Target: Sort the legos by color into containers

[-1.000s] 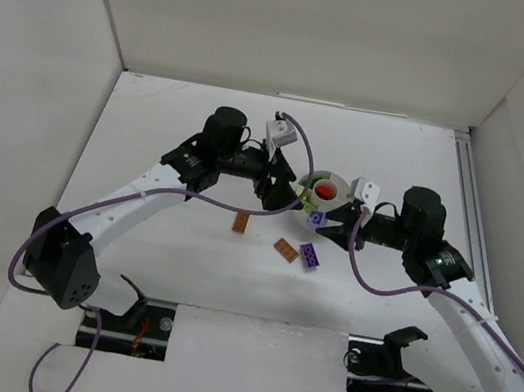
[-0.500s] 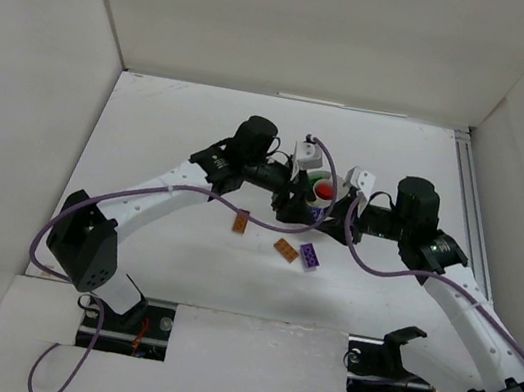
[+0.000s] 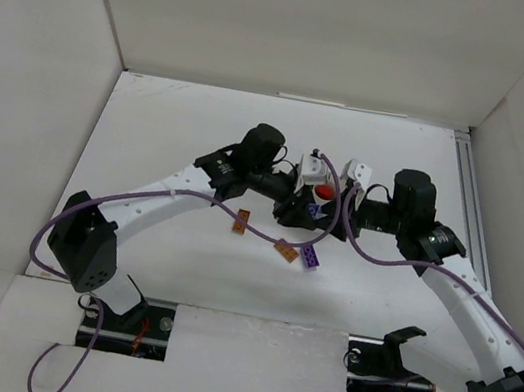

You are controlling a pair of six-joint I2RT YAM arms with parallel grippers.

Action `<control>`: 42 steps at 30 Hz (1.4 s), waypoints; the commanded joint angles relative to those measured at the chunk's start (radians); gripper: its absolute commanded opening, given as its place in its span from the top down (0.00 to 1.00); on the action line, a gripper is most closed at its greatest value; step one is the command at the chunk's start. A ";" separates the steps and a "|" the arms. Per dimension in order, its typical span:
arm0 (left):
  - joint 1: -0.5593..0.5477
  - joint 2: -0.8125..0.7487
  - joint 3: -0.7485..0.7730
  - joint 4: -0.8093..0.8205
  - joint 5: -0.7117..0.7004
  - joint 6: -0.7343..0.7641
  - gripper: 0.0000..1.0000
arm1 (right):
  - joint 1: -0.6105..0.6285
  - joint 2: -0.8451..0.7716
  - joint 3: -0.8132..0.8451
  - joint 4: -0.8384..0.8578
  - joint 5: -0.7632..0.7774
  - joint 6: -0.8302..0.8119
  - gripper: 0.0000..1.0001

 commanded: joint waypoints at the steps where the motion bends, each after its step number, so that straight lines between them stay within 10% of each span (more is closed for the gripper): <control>1: -0.015 -0.069 0.039 0.015 0.009 0.024 0.77 | -0.006 -0.011 0.046 -0.044 0.024 -0.053 1.00; 10: -0.015 -0.110 -0.001 0.035 0.009 0.033 0.39 | -0.006 -0.038 0.046 -0.130 -0.013 -0.123 1.00; 25: -0.015 -0.072 0.010 0.026 0.021 0.053 0.34 | 0.003 -0.057 0.065 -0.064 -0.036 -0.104 1.00; 33: -0.015 -0.062 0.019 0.016 0.012 0.053 0.49 | 0.012 -0.057 0.065 -0.087 -0.085 -0.140 0.99; 42: -0.015 -0.094 0.010 0.047 0.012 0.033 1.00 | 0.012 -0.038 0.065 -0.096 -0.067 -0.140 0.99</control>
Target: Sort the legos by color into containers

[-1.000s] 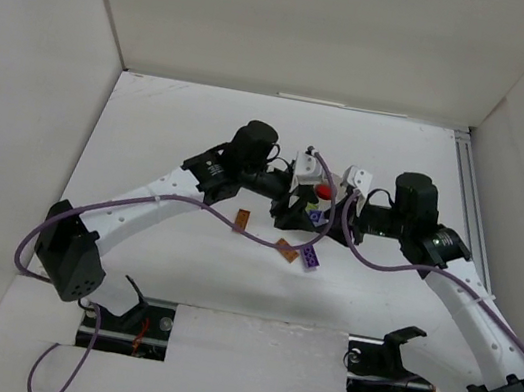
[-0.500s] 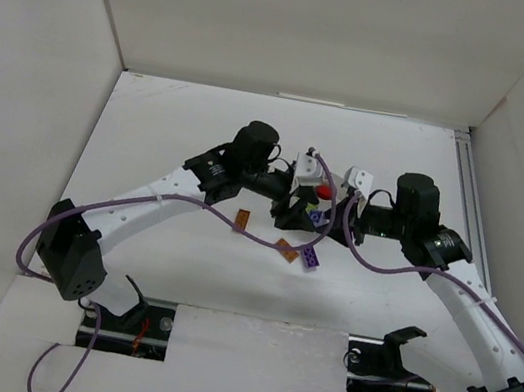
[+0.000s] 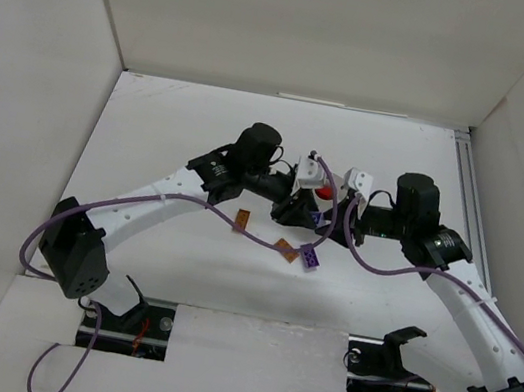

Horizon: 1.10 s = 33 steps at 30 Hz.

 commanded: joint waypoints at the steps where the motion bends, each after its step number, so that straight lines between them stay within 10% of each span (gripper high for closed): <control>1: 0.000 -0.043 0.011 0.052 0.000 -0.018 1.00 | 0.011 0.009 0.048 0.027 -0.020 -0.020 0.99; 21: 0.279 -0.096 0.011 0.236 -0.112 -0.279 1.00 | 0.020 0.098 -0.037 0.066 0.164 0.137 0.99; 33: 0.279 -0.012 -0.008 0.251 -0.098 -0.362 1.00 | 0.011 0.256 0.100 -0.010 0.637 0.285 0.99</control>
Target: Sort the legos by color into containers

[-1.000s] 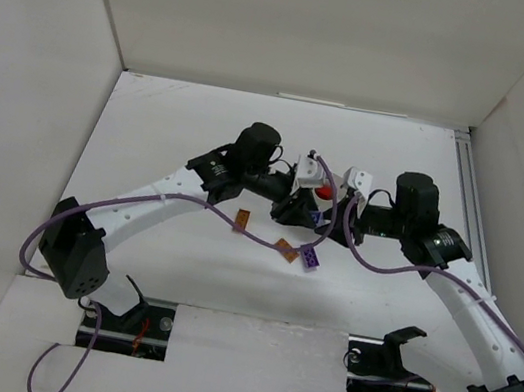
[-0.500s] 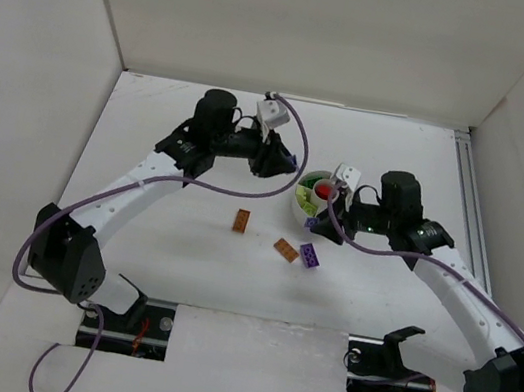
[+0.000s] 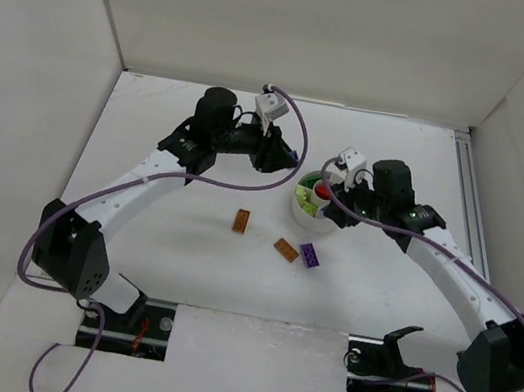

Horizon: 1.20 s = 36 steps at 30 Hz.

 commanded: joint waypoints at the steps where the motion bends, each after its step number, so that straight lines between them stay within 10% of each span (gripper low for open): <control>1: -0.002 0.024 0.012 0.043 0.011 -0.048 1.00 | -0.002 0.070 0.056 -0.008 0.148 0.052 0.99; 11: -0.013 0.033 0.012 0.012 -0.044 -0.058 1.00 | 0.036 0.165 0.137 0.015 0.340 0.104 0.94; 19: -0.041 0.042 0.042 -0.034 -0.105 -0.045 1.00 | 0.095 0.210 0.168 -0.050 0.443 0.124 0.54; 32: -0.110 0.079 0.095 -0.095 -0.203 -0.056 1.00 | 0.086 0.054 0.157 -0.092 0.614 0.270 0.34; 36: -0.225 0.188 0.201 -0.175 -0.358 -0.056 1.00 | -0.019 -0.069 0.102 -0.135 0.745 0.415 0.10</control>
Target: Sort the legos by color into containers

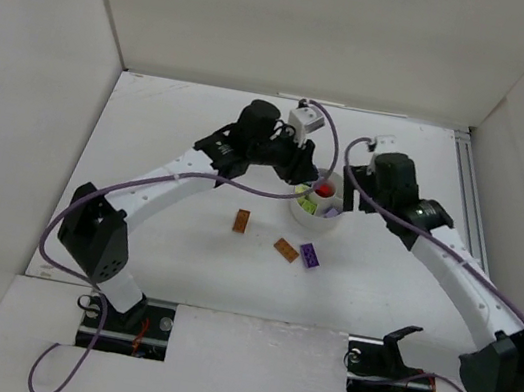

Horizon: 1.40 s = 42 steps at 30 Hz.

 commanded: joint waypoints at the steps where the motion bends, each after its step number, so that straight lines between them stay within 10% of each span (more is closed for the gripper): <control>1: -0.097 0.077 0.111 -0.055 -0.120 -0.014 1.00 | -0.092 -0.126 -0.027 -0.034 0.188 0.169 0.03; 14: -0.233 0.418 0.438 -0.224 -0.473 -0.212 1.00 | -0.286 -0.331 -0.136 -0.105 0.149 0.197 0.00; 31: -0.312 0.423 0.440 -0.366 -0.832 -0.460 1.00 | -0.286 -0.292 -0.136 -0.110 0.120 0.168 0.00; 42: -0.342 0.432 0.458 -0.415 -0.918 -0.480 0.78 | -0.286 -0.292 -0.145 -0.100 0.110 0.168 0.00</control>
